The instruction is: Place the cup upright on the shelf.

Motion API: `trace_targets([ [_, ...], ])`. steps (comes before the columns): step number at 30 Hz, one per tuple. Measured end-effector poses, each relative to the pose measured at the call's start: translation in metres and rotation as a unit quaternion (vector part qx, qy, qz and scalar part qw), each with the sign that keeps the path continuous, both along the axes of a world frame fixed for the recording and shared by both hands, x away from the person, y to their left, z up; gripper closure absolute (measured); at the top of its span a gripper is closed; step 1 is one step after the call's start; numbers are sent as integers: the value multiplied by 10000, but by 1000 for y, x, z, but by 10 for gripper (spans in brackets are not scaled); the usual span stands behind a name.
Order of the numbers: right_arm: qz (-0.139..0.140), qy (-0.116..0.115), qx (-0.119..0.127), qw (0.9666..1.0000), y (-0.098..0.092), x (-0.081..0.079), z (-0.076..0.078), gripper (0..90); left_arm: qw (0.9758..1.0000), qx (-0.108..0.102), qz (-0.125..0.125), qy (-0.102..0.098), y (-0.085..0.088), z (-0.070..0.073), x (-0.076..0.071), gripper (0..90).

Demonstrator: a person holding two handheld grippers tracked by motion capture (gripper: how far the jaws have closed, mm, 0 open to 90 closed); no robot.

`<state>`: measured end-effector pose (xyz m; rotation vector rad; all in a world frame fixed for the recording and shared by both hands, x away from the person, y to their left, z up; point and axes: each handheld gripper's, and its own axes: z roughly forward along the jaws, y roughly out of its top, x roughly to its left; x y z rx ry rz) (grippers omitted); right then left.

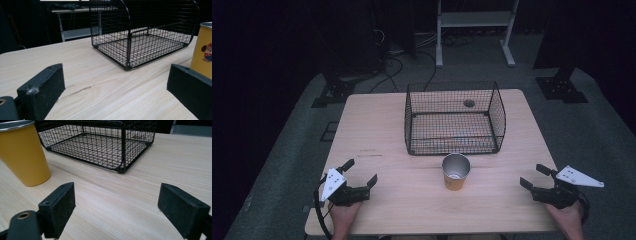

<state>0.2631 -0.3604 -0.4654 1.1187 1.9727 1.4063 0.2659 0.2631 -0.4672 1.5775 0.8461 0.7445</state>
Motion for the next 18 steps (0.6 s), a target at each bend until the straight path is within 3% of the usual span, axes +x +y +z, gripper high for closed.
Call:
trace_targets([
  [18, 288, -84, -36, 9995, 14, -1, 15, 132, 10000, 21, -43, -15, -1, 0, -2, 8],
])
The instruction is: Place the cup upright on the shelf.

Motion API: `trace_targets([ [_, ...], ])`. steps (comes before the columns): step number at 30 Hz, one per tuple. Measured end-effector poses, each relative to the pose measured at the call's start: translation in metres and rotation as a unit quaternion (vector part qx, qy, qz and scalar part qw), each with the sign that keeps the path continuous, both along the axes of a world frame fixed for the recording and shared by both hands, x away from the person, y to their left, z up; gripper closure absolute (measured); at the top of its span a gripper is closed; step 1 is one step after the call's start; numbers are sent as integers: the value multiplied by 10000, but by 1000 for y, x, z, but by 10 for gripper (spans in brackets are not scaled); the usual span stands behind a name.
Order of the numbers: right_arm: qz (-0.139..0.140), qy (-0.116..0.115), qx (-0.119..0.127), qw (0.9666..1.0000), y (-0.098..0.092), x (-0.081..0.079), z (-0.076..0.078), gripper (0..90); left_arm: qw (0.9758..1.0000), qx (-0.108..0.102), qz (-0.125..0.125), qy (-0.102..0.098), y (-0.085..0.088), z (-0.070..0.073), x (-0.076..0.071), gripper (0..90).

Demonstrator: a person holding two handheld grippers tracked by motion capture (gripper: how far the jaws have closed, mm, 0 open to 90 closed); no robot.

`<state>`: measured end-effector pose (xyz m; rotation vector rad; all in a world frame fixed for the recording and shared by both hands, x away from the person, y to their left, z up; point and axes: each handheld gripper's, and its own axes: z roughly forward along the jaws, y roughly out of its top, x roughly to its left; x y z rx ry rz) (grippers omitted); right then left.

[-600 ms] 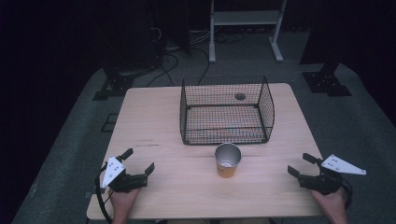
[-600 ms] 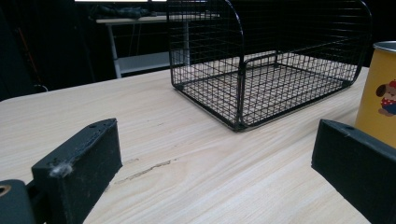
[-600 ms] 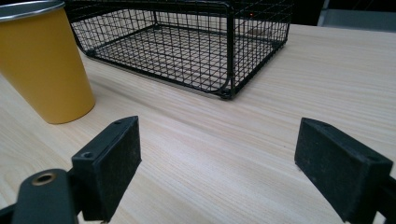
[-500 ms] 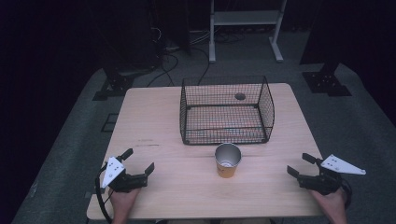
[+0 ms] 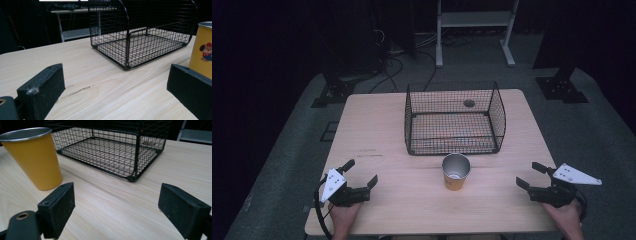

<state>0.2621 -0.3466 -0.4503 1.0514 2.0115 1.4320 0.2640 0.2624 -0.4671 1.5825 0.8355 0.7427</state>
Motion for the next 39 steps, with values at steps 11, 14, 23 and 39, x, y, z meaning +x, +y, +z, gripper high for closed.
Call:
trace_targets([
  [11, 282, 69, -86, 9995, 13, 1, 7, 131, 10000, -8, 0, -4, 0, 0, 0, 8],
  [14, 406, 38, -133, 9991, 20, 3, 12, 130, 10000, -10, -1, -6, 0, 0, 0, 8],
  [23, 703, 41, -266, 9972, 38, 8, 17, 129, 10000, -26, -12, -12, 0, 0, 0, 9],
  [39, 1326, 120, -334, 9905, 73, 16, 20, 126, 10000, -19, -13, -15, 1, 0, 0, 9],
])
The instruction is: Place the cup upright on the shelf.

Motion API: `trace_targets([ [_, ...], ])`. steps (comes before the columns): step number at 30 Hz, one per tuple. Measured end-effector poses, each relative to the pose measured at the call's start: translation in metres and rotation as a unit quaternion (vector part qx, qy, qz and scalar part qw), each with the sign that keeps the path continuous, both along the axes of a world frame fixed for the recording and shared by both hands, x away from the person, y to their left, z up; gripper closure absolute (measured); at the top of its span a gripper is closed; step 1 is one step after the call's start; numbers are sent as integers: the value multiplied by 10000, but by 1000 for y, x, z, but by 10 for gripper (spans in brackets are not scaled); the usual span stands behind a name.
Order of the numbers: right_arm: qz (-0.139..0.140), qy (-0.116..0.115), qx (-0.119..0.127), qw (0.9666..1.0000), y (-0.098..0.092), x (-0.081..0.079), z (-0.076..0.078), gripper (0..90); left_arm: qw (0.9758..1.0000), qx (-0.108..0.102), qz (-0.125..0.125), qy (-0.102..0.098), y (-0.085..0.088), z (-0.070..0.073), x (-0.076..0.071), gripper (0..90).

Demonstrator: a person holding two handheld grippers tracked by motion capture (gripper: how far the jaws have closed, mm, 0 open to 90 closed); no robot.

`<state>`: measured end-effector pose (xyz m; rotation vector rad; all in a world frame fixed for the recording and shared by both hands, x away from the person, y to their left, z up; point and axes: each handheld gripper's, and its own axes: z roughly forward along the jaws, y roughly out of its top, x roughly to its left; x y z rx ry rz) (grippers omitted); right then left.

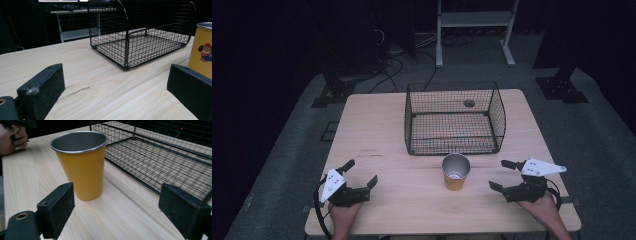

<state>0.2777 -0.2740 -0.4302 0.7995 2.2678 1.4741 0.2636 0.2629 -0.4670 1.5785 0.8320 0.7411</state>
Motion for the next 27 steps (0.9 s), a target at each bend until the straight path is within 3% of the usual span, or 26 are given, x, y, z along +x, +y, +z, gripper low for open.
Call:
trace_targets([
  [14, 448, 57, -158, 9989, 33, 5, -2, 124, 10000, 1, -10, -4, 0, 0, 0, 8],
  [21, 506, 26, -173, 9986, 45, 7, -2, 125, 10000, 3, -12, -3, 0, 0, 0, 8],
  [27, 526, -7, -408, 9978, 60, 11, -1, 106, 10000, 1, -19, 2, 0, 0, 0, 8],
])
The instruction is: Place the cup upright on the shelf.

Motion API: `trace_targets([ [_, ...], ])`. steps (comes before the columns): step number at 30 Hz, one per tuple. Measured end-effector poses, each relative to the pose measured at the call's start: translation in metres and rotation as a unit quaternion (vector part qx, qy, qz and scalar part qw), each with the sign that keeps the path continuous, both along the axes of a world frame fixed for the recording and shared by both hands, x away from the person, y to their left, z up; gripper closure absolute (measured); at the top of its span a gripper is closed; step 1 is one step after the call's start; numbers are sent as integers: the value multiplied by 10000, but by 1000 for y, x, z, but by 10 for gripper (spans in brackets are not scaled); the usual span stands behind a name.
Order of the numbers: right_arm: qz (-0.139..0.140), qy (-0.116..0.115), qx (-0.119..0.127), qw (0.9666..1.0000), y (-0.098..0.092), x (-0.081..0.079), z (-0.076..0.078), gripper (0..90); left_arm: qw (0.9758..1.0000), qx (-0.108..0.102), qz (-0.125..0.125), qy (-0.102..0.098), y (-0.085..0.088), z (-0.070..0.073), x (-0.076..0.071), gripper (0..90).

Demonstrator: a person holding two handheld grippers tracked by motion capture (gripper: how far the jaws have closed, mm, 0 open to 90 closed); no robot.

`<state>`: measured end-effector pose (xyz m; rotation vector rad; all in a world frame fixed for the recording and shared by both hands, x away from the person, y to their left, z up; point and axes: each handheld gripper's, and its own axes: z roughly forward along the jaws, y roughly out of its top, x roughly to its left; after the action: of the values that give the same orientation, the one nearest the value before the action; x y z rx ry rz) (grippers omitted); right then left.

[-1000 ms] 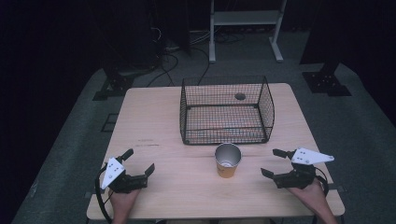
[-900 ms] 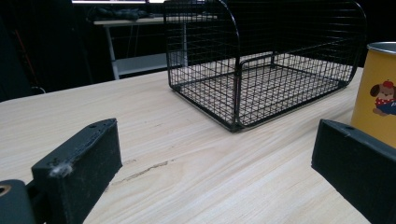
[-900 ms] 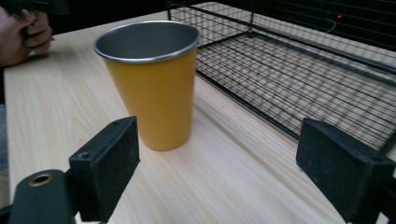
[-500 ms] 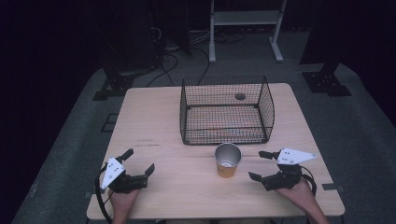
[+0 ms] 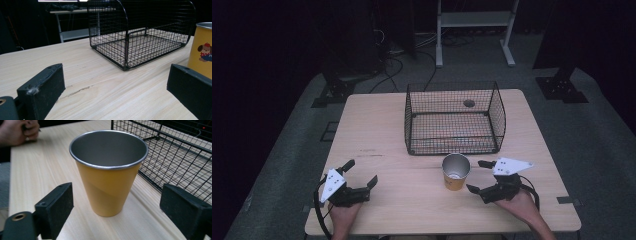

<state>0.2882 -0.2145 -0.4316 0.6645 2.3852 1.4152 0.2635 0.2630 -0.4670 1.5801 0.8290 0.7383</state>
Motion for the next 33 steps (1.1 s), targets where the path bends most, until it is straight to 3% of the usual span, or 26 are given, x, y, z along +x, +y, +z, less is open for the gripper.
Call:
trace_targets([
  [17, 37, 130, -77, 9999, 19, 11, -2, 24, 10000, -11, -3, -5, 0, 0, 0, 8],
  [33, 56, 225, -53, 9997, 36, 23, -6, 24, 10000, -12, -17, -11, 1, 0, 0, 8],
])
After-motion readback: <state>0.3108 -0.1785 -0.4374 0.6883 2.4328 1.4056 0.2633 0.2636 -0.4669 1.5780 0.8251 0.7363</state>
